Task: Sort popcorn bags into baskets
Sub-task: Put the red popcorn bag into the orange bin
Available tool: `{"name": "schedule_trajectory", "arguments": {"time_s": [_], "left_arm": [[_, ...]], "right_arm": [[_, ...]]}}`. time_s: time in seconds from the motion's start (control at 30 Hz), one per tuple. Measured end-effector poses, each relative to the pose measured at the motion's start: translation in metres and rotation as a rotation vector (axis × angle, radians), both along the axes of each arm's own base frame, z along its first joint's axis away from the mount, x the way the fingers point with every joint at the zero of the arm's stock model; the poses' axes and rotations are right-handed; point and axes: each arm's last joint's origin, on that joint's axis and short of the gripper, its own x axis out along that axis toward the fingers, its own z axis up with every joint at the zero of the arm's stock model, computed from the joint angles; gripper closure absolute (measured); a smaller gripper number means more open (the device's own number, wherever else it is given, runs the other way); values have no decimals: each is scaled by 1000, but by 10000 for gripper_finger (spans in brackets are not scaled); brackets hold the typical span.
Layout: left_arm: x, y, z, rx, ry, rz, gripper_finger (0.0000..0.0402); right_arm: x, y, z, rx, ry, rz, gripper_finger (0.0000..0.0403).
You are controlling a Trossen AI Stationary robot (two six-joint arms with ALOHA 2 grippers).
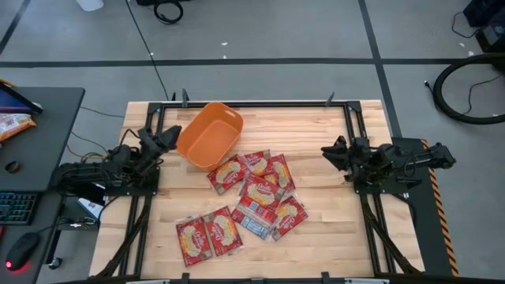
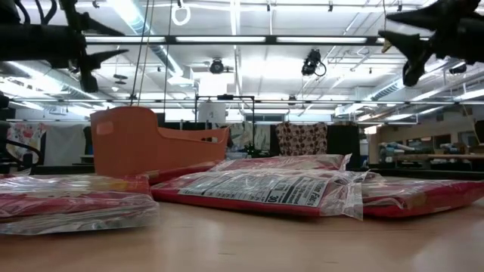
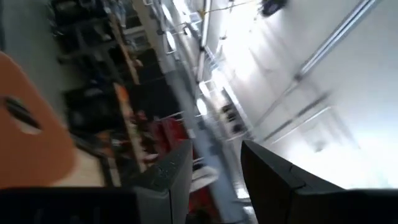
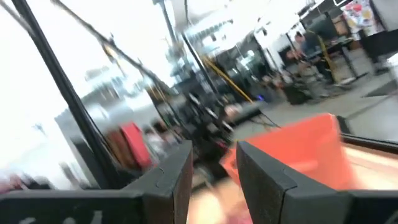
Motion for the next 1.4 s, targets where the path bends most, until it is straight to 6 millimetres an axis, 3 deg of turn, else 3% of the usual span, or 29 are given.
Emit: {"name": "schedule_trajectory", "arguments": {"time_s": [0.1, 0.27, 0.47, 0.63, 0.97, 1.2, 1.4], "left_arm": [[2, -3, 9, 43, -12, -100, 260], [13, -9, 45, 142, 64, -214, 260], [42, -19, 88, 286, 250, -380, 260], [71, -32, 102, 341, 411, -557, 260], [141, -60, 84, 334, 908, -720, 260], [204, -71, 70, 414, 1283, -778, 260], [254, -75, 40, 539, 1570, -825, 253]], "right_arm": [[-4, -1, 9, 20, -101, 2, 272], [-11, -3, 21, 37, -240, -40, 272], [-16, -6, 27, 202, -345, -58, 273], [-16, -7, 26, 261, -353, -56, 273], [-12, -7, 26, 255, -262, -83, 273], [-15, -8, 47, 213, -30, -156, 273], [-23, -10, 68, 166, 50, -186, 273]]}}
